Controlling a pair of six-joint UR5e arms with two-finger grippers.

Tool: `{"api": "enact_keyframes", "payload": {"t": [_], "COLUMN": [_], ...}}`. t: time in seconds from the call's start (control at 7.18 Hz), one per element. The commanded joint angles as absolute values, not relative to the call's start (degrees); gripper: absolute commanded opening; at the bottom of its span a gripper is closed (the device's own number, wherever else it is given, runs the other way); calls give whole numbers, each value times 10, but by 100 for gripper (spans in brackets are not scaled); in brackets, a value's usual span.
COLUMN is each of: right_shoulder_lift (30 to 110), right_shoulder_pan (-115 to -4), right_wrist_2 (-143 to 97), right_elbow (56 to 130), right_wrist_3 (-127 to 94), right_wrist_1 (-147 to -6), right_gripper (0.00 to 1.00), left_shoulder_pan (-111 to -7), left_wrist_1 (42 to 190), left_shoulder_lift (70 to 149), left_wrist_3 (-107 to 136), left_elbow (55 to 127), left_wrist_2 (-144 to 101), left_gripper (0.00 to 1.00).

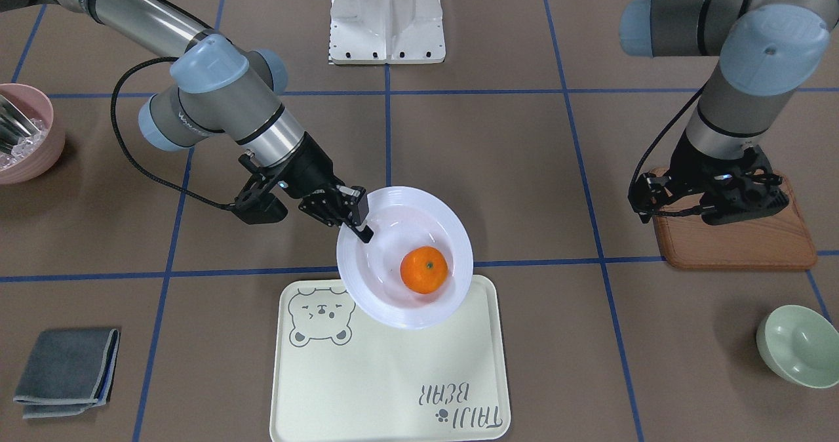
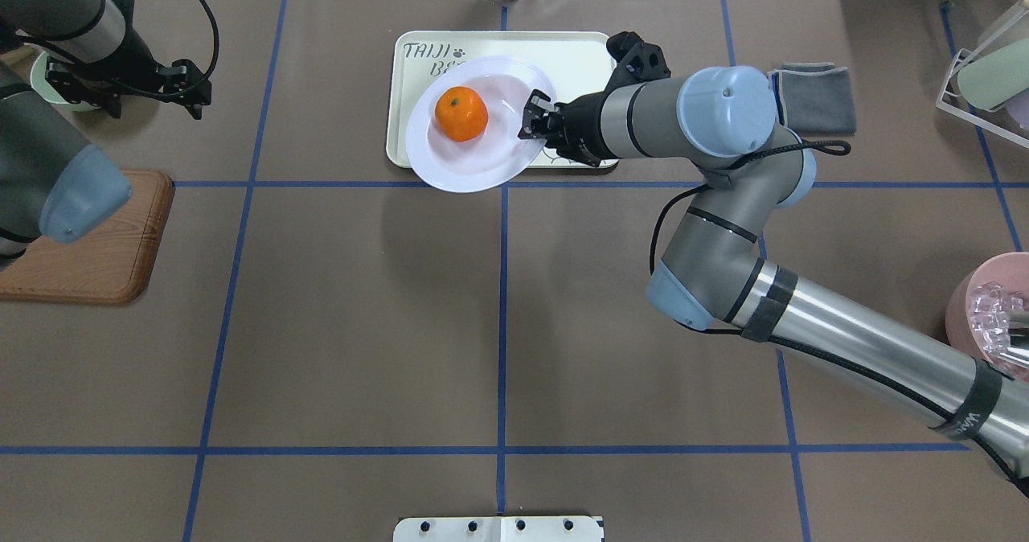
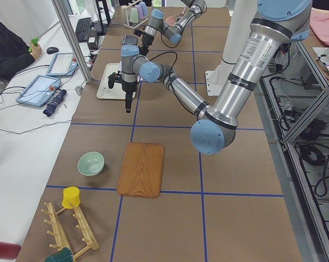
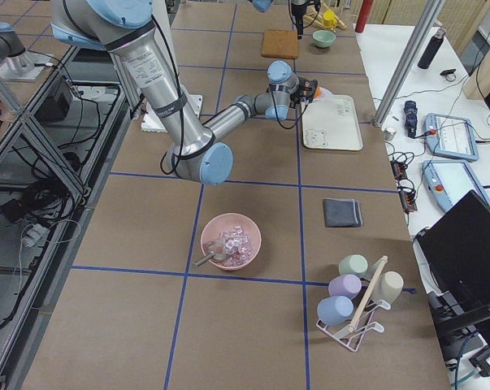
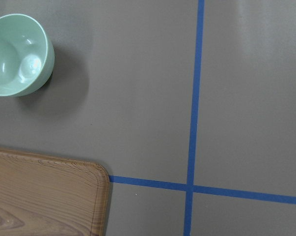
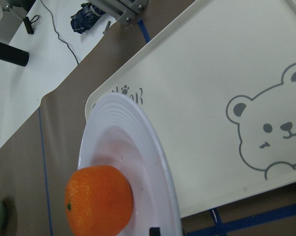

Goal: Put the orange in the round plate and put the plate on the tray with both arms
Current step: 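Slide the plate with the right gripper onto the cream bear tray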

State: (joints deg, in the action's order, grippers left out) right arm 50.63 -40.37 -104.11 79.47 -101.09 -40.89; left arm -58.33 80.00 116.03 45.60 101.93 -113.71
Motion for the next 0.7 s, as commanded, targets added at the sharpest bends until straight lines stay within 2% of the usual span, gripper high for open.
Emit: {"api": "enact_keyframes", "payload": {"t": [0.0, 0.56], "right_shoulder_lift": [455, 389], "right_shoulder_pan": [-423, -425], "right_wrist_2": [-1039, -1038], "right_elbow": [709, 587], "right_wrist_3": [-1082, -1121], "right_wrist_1": [-417, -380], "right_gripper": [0, 0], "left_shoulder_pan": [-587, -587], "left_wrist_1": [800, 801], "left_shoulder_lift": [1159, 1159], "left_wrist_3": [451, 450], "left_elbow": [1016, 1009], "left_wrist_2": [-1136, -1134], "left_gripper": [99, 99]}}
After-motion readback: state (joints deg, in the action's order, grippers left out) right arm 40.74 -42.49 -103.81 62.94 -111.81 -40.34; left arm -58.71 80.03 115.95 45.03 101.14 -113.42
